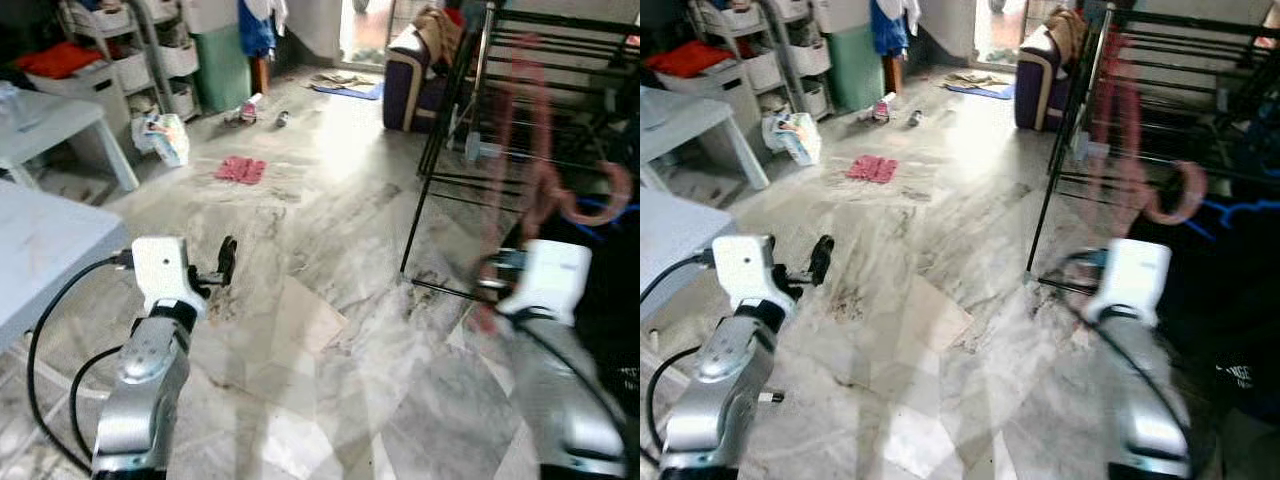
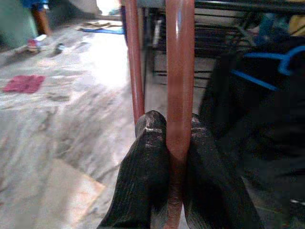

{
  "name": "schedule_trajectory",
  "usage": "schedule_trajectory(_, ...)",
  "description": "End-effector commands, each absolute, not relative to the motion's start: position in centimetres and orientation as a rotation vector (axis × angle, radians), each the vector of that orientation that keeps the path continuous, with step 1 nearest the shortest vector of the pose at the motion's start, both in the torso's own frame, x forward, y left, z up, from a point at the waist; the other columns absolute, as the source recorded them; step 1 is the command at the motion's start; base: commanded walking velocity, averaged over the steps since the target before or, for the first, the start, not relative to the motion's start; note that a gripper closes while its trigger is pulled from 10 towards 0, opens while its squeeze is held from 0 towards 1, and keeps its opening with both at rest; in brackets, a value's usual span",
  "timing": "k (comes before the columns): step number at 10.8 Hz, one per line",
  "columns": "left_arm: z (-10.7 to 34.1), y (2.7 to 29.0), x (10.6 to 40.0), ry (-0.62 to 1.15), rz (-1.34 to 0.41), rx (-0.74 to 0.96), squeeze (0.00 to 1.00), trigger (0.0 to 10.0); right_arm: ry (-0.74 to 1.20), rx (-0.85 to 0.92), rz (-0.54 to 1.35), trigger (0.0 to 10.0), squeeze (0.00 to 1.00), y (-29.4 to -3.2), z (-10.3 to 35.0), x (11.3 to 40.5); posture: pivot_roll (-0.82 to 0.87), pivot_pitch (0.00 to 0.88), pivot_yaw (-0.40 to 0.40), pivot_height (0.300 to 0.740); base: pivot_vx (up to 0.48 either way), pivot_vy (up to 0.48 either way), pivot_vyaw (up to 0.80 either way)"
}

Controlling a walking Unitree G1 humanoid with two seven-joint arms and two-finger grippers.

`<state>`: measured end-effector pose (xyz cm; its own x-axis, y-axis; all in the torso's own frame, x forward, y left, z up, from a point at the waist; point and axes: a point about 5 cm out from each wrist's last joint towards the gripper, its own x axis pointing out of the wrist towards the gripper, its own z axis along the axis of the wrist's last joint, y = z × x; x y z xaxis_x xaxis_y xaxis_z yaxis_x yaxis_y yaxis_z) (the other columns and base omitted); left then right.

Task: Hang hanger

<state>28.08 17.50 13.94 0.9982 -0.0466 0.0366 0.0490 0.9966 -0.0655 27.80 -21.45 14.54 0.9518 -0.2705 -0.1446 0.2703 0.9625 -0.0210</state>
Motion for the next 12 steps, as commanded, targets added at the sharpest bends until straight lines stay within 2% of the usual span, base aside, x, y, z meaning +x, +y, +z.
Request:
schedule_trajectory(1, 13.8, 17.2, 27.7, -0.021, -0.063, -0.064, 0.00, 10.0, 0.124, -0.014, -0.276, 10.0, 0.00, -21.5, 15.0, 27.6, 0.05, 0.001, -0.026, 0.740, 0.000, 0.000, 0.00)
schedule_trajectory(2, 13.7, 17.3, 27.5, -0.015, -0.066, -0.062, 0.00, 10.0, 0.129, -0.016, -0.273, 10.0, 0.00, -21.5, 14.9, 27.4, 0.05, 0.001, -0.026, 0.740, 0.000, 0.000, 0.00)
schedule_trajectory(5, 12.0, 20.0, 25.1, 0.061, -0.060, 0.028, 0.00, 10.0, 0.206, -0.047, -0.273, 10.0, 0.00, -22.0, 12.8, 24.1, 0.05, 0.000, -0.022, 0.740, 0.000, 0.000, 0.00)
schedule_trajectory(9, 13.2, 19.4, 26.6, 0.024, -0.080, -0.041, 0.00, 10.0, 0.233, -0.049, -0.327, 10.0, 0.00, -22.1, 12.1, 23.5, 0.03, 0.004, -0.004, 0.740, 0.000, 0.000, 0.00)
schedule_trajectory(11, 13.3, 18.9, 27.3, 0.019, -0.085, -0.052, 0.00, 10.0, 0.317, -0.075, -0.366, 10.0, 0.00, -22.7, 11.1, 22.6, 0.02, 0.008, -0.007, 0.740, 0.000, 0.000, 0.00)
schedule_trajectory(12, 13.2, 18.6, 27.4, 0.021, -0.090, -0.060, 0.00, 10.0, 0.446, -0.061, -0.418, 10.0, 0.00, -23.6, 9.4, 21.4, 0.02, 0.011, -0.008, 0.740, 0.000, 0.000, 0.00)
